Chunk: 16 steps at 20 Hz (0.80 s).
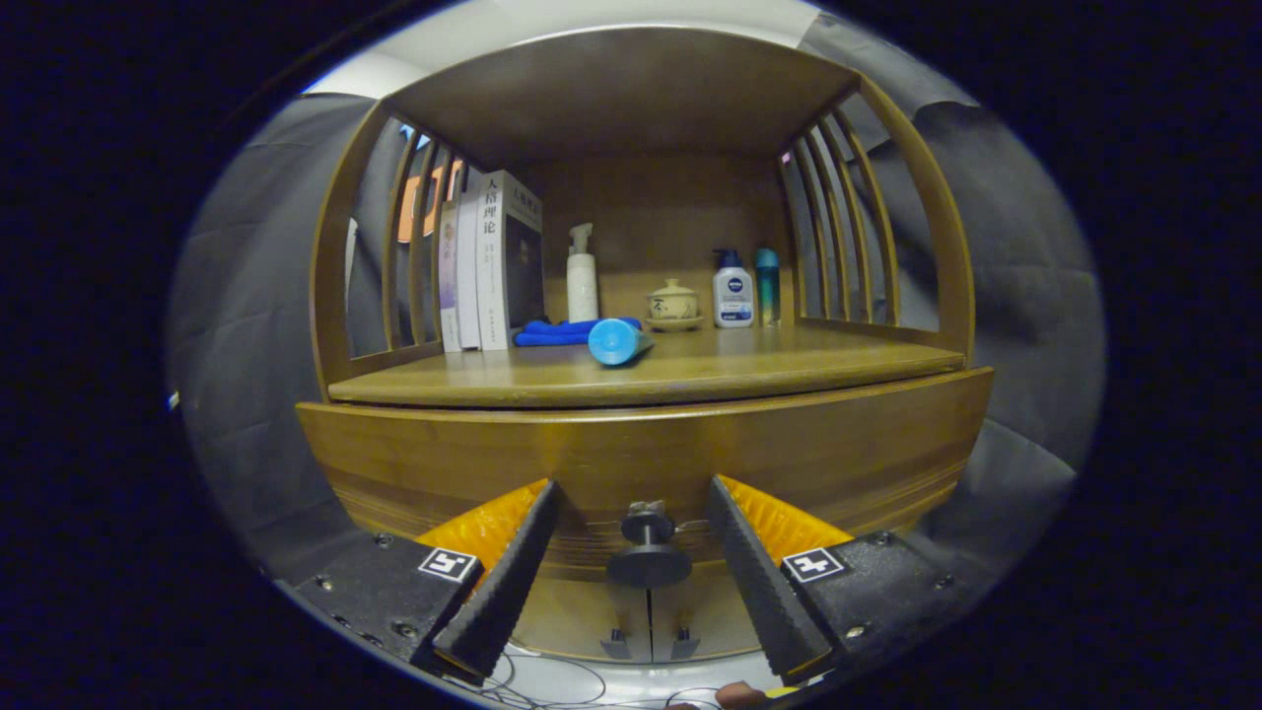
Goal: Pull open the drawer, take out the items inside it, and place them on the countertop above the cabinet.
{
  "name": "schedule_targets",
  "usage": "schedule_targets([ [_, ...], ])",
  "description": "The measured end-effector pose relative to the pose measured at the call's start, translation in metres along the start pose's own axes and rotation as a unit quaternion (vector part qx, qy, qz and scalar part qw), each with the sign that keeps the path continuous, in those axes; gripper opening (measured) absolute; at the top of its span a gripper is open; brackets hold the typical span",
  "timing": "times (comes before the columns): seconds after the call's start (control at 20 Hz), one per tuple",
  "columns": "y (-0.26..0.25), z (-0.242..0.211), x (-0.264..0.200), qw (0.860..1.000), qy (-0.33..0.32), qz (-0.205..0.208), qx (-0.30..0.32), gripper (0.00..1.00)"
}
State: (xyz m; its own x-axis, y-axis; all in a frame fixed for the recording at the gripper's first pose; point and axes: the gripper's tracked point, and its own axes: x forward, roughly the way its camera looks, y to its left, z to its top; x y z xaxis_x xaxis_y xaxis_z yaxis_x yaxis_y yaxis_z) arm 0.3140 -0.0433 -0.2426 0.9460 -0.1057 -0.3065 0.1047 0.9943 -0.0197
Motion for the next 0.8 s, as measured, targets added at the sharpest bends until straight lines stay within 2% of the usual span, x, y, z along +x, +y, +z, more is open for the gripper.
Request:
schedule_targets([
  [0.35, -0.002, -0.001, 0.000, 1.000, 0.020, -0.011, 0.001, 0.98],
  [0.55, 0.000, 0.001, -0.006, 0.999, 0.044, 0.012, 0.028, 0.98],
  [0.8, -0.017, 0.032, -0.049, 1.000, 0.010, 0.010, 0.026, 0.98],
])
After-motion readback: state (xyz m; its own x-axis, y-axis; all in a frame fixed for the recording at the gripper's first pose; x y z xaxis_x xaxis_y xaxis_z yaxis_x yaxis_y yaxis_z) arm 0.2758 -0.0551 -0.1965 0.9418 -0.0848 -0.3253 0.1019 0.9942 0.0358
